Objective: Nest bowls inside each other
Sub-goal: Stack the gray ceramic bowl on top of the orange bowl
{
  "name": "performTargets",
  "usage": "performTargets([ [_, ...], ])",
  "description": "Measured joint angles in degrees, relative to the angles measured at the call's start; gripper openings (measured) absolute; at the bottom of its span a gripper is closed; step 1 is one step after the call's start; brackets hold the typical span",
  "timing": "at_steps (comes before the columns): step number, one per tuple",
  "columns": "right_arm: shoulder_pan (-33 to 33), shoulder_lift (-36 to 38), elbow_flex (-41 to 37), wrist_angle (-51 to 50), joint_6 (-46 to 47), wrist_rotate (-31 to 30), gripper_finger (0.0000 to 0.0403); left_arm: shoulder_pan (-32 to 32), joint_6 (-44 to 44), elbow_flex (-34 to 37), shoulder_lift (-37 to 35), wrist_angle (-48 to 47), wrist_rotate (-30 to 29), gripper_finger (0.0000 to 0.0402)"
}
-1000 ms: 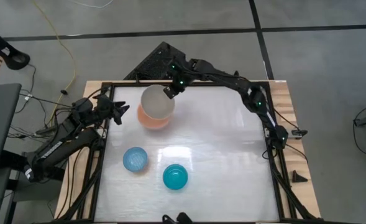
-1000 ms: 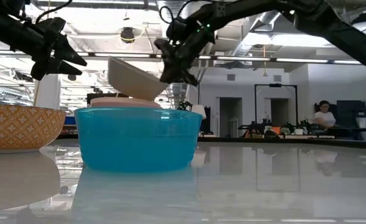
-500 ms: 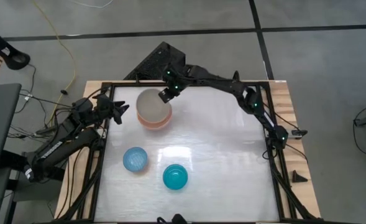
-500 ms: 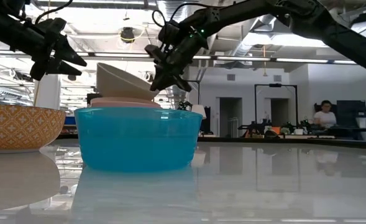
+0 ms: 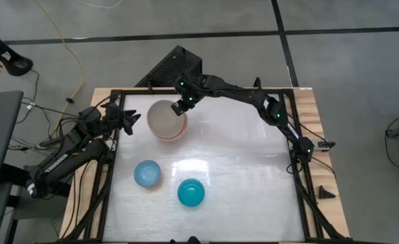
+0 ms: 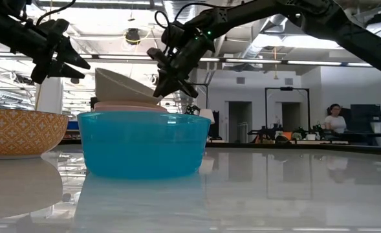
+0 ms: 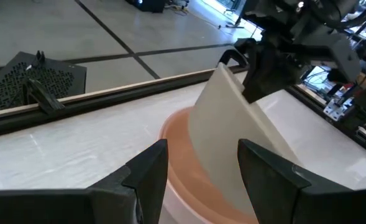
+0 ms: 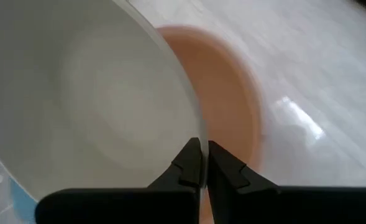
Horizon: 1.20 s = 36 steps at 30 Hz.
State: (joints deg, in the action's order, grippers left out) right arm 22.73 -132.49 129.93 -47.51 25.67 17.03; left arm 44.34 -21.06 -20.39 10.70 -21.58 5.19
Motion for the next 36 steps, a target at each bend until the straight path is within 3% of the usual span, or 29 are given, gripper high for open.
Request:
performTargets([
  [8,-0.1,0.0,0.0,-0.8,-0.2,-1.2,0.0043,0.0,-0.6,0.0,0.0,0.0,0.2,0.0183],
  [22,-0.9,0.0,0.0,-0.5,-0.6,-2.6,0.0109,0.0,-0.8,0.0,0.0,0.0,0.4,0.0183],
  [36,2.3,0.6,3.1,-6.0,-2.1,-0.2,0.0221,0.0,-0.8,0.0,0.0,0.0,0.5,0.0183],
])
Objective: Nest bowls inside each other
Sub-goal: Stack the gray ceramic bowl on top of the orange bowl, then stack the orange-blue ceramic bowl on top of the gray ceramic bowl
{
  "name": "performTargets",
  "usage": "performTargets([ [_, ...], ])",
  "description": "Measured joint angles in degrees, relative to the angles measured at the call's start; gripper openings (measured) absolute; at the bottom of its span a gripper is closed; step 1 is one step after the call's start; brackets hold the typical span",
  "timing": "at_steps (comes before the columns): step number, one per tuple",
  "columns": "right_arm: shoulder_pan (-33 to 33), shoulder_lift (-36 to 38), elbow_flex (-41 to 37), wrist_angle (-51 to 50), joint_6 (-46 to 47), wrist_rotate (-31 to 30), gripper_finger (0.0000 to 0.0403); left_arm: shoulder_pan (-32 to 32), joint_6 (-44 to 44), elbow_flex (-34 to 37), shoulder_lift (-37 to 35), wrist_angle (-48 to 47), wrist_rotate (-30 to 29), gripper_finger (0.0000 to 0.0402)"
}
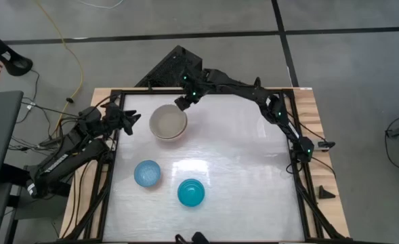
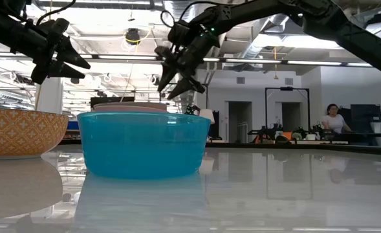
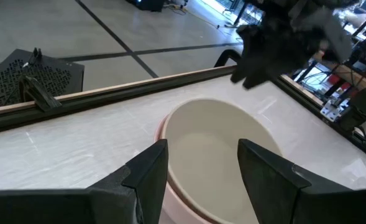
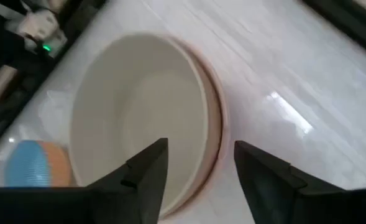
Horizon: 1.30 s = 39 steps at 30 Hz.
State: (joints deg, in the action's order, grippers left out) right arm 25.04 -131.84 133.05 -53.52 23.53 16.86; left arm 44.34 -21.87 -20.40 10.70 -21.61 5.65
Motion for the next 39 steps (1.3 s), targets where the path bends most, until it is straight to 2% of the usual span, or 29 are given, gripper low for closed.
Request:
performTargets([
  [4,0.9,0.1,1.2,-0.5,-0.4,3.6,0.0234,0.0,0.0,0.0,0.0,-0.1,0.0,0.0183],
  [8,0.4,0.1,1.4,0.0,-3.0,14.2,0.0232,0.0,0.0,0.0,0.0,-0.4,0.0,0.0183],
  [10,-0.4,-0.2,1.1,0.8,-4.7,17.2,0.0228,0.0,0.0,0.0,0.0,-0.9,0.0,0.0183],
  [18,-2.2,-0.6,-4.5,4.9,-3.2,17.5,0.0223,0.0,-0.7,0.0,0.0,-1.8,-0.1,0.0183],
  [24,-2.1,-0.7,-8.5,5.2,-2.6,14.3,0.0223,0.0,-1.3,0.0,0.0,-1.8,-0.3,0.0183],
  [30,-2.1,-0.5,-8.0,6.1,-2.6,14.6,0.0223,0.0,-1.4,0.0,0.0,-1.7,-0.3,0.0183],
  [39,-5.1,-0.2,-0.2,-5.0,-5.7,14.9,0.0223,0.0,-1.4,0.0,0.0,-1.7,-0.3,0.0183],
])
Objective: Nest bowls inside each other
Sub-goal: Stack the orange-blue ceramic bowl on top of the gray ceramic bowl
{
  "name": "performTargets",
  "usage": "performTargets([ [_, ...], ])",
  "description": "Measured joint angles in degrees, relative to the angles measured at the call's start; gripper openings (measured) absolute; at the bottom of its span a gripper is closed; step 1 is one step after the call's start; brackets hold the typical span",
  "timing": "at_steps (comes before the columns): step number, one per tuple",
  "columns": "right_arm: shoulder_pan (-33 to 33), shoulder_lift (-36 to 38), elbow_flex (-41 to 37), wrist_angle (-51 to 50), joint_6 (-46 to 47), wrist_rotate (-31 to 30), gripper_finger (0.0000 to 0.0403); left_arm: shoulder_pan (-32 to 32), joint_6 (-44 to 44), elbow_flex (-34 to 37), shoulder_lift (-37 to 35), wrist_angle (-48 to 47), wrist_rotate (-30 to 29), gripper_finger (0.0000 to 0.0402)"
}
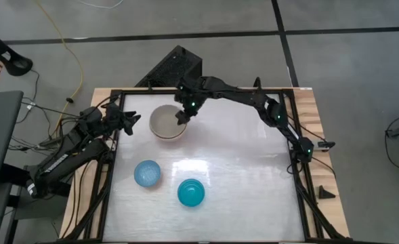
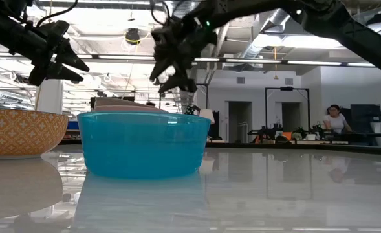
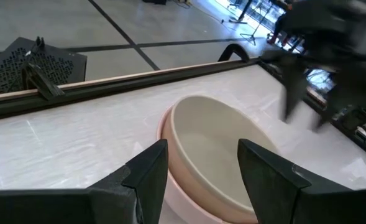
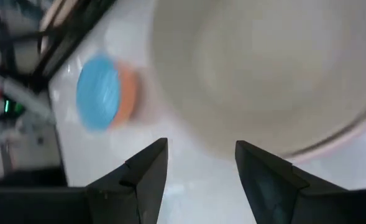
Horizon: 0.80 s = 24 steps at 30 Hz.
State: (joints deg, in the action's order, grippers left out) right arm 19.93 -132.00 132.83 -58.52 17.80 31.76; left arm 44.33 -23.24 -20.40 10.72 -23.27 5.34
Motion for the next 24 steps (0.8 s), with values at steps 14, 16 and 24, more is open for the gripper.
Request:
performTargets([
  [14,-17.0,1.6,0.9,-18.6,-9.3,-16.7,0.0223,0.0,1.1,0.0,1.7,0.7,3.4,0.0183],
  [16,-18.8,1.5,0.9,-17.1,-7.8,-17.7,0.0223,0.0,1.1,0.0,2.1,0.9,3.5,0.0183],
  [24,-22.1,1.5,0.9,-6.6,-2.7,-26.3,0.0223,0.0,3.5,0.0,3.0,0.9,12.5,0.0183],
])
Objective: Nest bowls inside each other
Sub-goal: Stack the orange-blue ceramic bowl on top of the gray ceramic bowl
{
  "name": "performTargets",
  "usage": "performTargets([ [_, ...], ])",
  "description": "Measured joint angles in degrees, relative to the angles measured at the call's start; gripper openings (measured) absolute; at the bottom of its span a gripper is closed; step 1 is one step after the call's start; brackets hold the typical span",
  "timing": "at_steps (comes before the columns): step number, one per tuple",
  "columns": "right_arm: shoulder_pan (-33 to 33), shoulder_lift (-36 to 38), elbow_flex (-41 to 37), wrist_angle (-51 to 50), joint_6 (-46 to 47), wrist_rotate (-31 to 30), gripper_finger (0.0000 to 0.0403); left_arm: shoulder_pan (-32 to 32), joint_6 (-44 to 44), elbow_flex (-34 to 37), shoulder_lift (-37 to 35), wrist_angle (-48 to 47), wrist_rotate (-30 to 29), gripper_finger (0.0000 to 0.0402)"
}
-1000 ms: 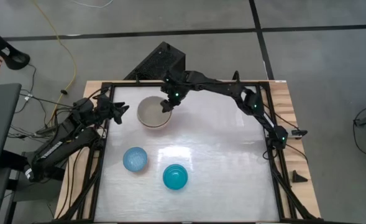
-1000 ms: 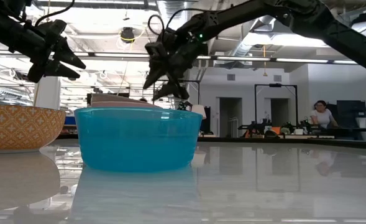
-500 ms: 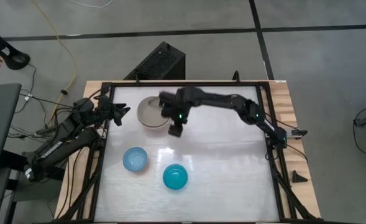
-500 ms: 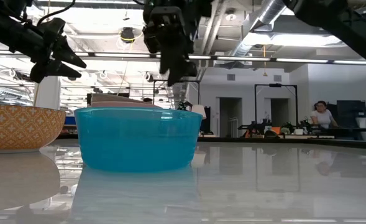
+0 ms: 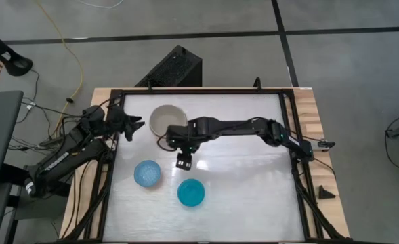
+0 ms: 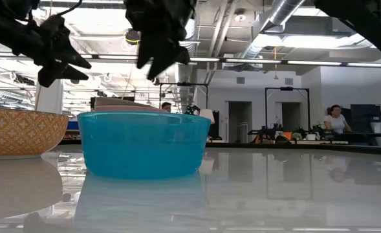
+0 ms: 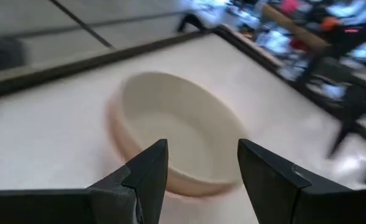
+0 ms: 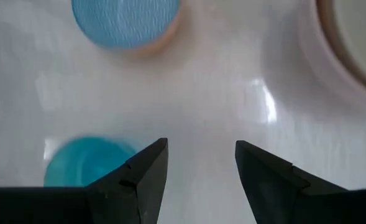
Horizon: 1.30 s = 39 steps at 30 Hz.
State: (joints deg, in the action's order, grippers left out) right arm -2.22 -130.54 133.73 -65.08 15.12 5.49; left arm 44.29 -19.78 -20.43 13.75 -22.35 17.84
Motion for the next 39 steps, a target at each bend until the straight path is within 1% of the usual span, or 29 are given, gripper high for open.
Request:
performTargets([
  [3,-0.5,0.0,0.0,2.9,1.3,-3.5,0.0223,-0.1,-5.3,0.0,0.0,0.0,9.5,0.0183],
  [5,-0.4,0.0,0.0,3.7,1.4,-5.8,0.0223,-1.1,-7.1,0.0,0.0,-0.1,16.5,0.0183],
  [6,-0.1,0.0,0.0,4.2,1.4,-6.6,0.0223,-1.9,-8.1,0.0,0.0,-0.5,19.0,0.0183],
  [7,0.3,0.0,0.0,4.6,1.4,-6.9,0.0223,-2.9,-9.4,0.0,0.0,-1.4,20.3,0.0183],
  [9,1.1,0.0,0.0,4.5,1.5,-7.0,0.0223,-5.2,-12.0,0.0,0.0,-3.8,20.3,0.0183],
  [11,1.8,0.0,0.0,4.2,1.6,-7.2,0.0223,-8.2,-12.6,0.0,0.1,-6.2,18.0,0.0183],
  [15,3.0,0.0,0.0,3.8,1.5,-7.2,0.0223,-15.2,-11.5,0.0,1.2,-11.4,10.0,0.0183],
  [20,4.6,0.0,0.0,2.2,-0.1,-7.2,0.0223,-25.3,-9.9,0.0,5.2,-13.1,2.6,0.0183],
  [26,5.5,0.1,0.0,-5.0,-3.8,-6.9,0.0223,-37.8,-8.4,0.0,13.6,-12.5,-5.6,0.0183],
  [31,5.5,0.1,0.0,-10.6,-8.5,-6.9,0.0223,-45.9,-8.4,0.1,22.3,-11.5,-13.6,0.0183],
  [33,5.5,0.1,0.0,-12.4,-9.8,-6.9,0.0223,-48.0,-7.7,0.1,25.4,-9.2,-15.3,0.0183],
  [39,5.4,0.1,0.0,-16.2,-14.1,-6.9,0.0223,-51.2,-6.3,0.1,34.1,-4.7,-15.7,0.0183],
])
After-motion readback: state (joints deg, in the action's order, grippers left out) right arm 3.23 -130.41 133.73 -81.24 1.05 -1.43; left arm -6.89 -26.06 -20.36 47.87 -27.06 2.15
